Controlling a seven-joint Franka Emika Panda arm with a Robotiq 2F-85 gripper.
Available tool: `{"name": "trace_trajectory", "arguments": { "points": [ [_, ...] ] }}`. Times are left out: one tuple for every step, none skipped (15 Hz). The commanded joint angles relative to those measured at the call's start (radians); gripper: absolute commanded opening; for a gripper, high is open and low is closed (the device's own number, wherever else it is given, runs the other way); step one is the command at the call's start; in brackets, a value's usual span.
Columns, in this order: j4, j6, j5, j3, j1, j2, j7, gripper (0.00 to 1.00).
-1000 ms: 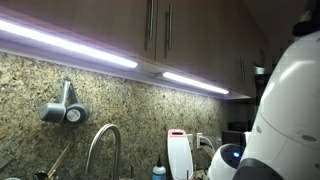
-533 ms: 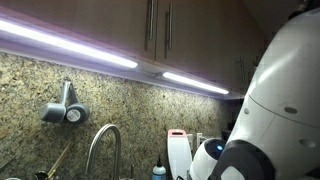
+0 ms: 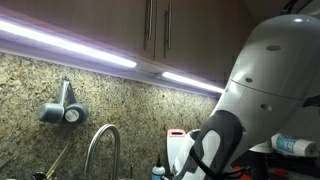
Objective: Put the right bottle into the sink
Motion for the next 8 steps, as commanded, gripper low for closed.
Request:
{"name": "trace_trajectory", "arguments": {
  "points": [
    [0.150, -0.132, 0.090, -0.003, -0.012, -0.016, -0.061, 0.37],
    [0.187, -0.171, 0.179, -0.004, -0.008, -0.028, -0.126, 0.37],
    [0.230, -0.209, 0.279, -0.004, -0.009, -0.042, -0.211, 0.37],
    [0.252, -0.240, 0.362, -0.004, -0.011, -0.051, -0.287, 0.37],
    [0.271, -0.269, 0.451, -0.004, -0.013, -0.059, -0.372, 0.37],
    [0.279, -0.293, 0.541, -0.004, -0.015, -0.066, -0.457, 0.37],
    [0.284, -0.319, 0.612, -0.004, -0.019, -0.071, -0.526, 0.37],
    [0.289, -0.344, 0.684, -0.004, -0.023, -0.077, -0.602, 0.37]
  ]
}}
